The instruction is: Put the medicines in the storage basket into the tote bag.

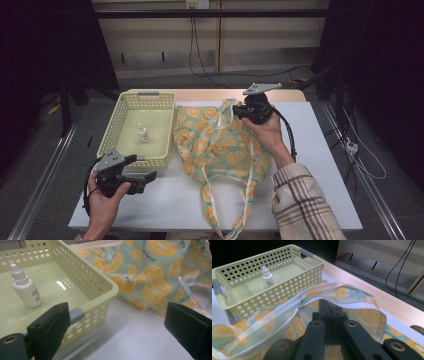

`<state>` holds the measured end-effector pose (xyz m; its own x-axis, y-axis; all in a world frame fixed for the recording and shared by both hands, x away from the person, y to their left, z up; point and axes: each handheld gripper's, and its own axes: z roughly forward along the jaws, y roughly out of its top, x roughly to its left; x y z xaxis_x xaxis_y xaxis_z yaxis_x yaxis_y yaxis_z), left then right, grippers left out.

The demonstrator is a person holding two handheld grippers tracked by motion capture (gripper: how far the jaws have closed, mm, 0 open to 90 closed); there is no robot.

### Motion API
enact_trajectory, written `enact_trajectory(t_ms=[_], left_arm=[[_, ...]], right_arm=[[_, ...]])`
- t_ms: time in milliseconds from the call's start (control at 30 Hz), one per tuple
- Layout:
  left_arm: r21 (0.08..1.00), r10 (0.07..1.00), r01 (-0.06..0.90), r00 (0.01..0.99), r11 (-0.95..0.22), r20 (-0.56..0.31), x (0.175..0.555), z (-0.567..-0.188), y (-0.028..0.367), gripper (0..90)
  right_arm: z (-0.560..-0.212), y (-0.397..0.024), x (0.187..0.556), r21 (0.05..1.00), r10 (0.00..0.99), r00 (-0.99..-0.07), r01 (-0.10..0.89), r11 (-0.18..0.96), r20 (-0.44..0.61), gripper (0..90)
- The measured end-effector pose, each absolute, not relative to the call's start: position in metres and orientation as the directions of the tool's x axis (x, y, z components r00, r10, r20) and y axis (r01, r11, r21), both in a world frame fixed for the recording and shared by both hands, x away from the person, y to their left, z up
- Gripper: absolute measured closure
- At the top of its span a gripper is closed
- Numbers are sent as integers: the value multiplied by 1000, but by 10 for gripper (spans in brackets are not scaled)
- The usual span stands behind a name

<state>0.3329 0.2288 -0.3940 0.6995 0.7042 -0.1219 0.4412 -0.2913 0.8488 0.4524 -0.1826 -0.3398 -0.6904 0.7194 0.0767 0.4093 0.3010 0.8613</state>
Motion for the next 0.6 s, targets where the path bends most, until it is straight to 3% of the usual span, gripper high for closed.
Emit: enact_trajectory(t_ms=[400, 600], left_arm=[[828, 742, 416, 671, -375, -1, 380, -375, 223, 103], [806, 754, 461, 657, -372, -28, 406, -371, 221, 124]], right_arm=[[-346, -186, 450, 862, 715, -693, 412, 296, 86, 900], [-345, -185, 450, 865, 710, -699, 404, 297, 82, 900]])
